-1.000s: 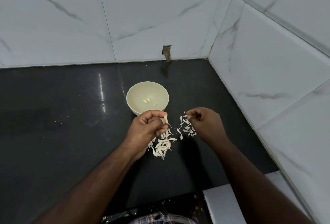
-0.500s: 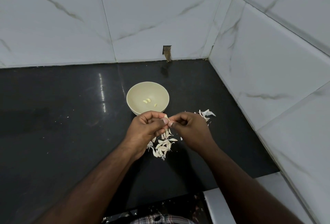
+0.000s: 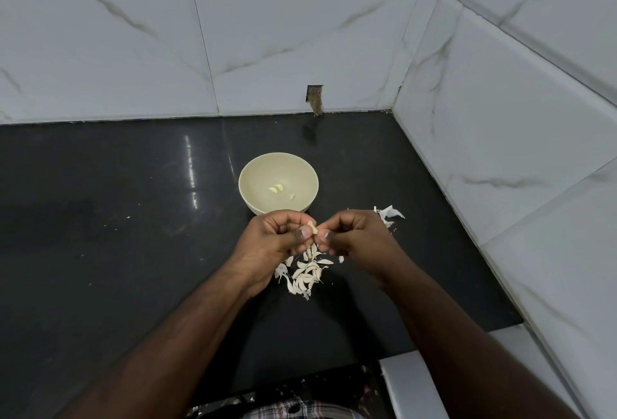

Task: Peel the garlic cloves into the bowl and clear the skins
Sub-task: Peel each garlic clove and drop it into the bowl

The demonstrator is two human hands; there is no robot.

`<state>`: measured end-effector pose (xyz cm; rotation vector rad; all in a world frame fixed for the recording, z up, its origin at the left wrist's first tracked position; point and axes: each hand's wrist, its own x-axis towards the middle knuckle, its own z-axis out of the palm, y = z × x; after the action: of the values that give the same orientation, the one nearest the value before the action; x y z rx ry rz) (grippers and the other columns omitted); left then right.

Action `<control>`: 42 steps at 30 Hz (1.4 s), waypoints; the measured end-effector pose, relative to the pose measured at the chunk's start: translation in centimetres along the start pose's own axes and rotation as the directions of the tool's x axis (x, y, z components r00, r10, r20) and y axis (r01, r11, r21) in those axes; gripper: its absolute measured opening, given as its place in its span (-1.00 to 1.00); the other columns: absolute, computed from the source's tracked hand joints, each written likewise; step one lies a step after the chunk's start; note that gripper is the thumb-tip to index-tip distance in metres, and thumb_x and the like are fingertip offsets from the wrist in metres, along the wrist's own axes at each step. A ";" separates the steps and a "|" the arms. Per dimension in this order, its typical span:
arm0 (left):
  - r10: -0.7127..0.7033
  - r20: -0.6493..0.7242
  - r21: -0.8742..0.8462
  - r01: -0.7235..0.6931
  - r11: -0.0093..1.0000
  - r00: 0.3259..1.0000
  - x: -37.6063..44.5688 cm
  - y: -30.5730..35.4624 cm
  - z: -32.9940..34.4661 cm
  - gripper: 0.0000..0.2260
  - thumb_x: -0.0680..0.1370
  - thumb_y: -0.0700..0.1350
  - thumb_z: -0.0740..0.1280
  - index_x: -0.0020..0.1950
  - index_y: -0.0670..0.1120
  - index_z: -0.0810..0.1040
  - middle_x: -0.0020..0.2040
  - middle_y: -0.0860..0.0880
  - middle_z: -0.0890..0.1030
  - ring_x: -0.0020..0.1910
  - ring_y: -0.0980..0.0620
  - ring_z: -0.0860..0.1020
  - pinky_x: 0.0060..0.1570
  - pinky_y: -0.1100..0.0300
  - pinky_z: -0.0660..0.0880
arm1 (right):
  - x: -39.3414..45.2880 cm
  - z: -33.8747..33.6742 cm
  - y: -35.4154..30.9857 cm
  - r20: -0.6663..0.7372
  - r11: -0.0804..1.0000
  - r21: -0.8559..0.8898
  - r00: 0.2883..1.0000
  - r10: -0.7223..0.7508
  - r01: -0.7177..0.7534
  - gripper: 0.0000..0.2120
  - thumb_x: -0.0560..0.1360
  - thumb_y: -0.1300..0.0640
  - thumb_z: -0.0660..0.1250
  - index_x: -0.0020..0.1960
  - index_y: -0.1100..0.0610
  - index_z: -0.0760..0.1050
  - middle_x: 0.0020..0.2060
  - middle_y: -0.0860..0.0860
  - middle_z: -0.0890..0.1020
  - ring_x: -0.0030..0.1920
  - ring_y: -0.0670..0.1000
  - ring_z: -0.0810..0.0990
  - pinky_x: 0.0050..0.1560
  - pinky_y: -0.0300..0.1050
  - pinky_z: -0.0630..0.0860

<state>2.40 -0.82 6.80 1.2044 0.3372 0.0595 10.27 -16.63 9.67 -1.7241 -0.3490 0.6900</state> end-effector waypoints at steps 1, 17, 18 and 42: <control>-0.011 0.010 -0.005 0.011 1.000 1.000 0.0 0.0 -0.1 -0.93 0.53 -0.33 0.39 -0.03 -0.24 0.66 -0.23 -0.17 0.63 -0.25 0.03 0.57 -0.21 0.28 0.53 | 0.0 -0.1 -0.1 0.015 1.000 0.019 1.000 0.015 -0.015 -0.91 0.49 0.40 0.40 -0.14 0.27 0.64 -0.35 0.16 0.64 -0.42 -0.11 0.56 -0.37 -0.29 0.46; 0.002 -0.088 0.092 0.006 0.996 0.996 0.2 0.3 0.0 -0.94 0.53 -0.34 0.41 -0.04 -0.23 0.65 -0.24 -0.16 0.68 -0.25 0.04 0.66 -0.23 0.30 0.60 | 0.9 0.3 0.2 -0.072 0.987 -0.109 0.990 -0.123 0.115 -0.94 0.50 0.25 0.46 -0.04 0.15 0.68 -0.23 0.12 0.72 -0.29 -0.02 0.60 -0.23 -0.14 0.52; 0.025 -0.101 0.138 -0.011 0.990 0.995 0.2 0.3 0.1 -0.93 0.53 -0.34 0.42 -0.02 -0.24 0.65 -0.24 -0.17 0.69 -0.26 0.05 0.66 -0.26 0.30 0.59 | 1.0 0.3 0.1 -0.073 0.984 -0.130 0.988 -0.134 0.123 -0.96 0.50 0.23 0.46 -0.06 0.15 0.69 -0.24 0.14 0.72 -0.28 0.01 0.60 -0.22 -0.08 0.51; -0.059 -0.114 -0.061 0.053 0.997 0.992 0.0 0.4 0.2 -0.91 0.53 -0.37 0.40 0.02 -0.26 0.62 -0.25 -0.14 0.67 -0.29 0.04 0.67 -0.23 0.26 0.63 | 1.5 0.1 1.1 0.061 0.965 -0.168 0.979 -0.195 0.203 -0.92 0.58 0.28 0.32 -0.03 0.20 0.60 -0.29 0.07 0.61 -0.31 -0.01 0.52 -0.20 -0.02 0.49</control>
<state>2.54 -0.86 7.20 1.1361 0.4681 0.0901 11.20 -16.02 8.18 -1.8096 -0.6207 0.5642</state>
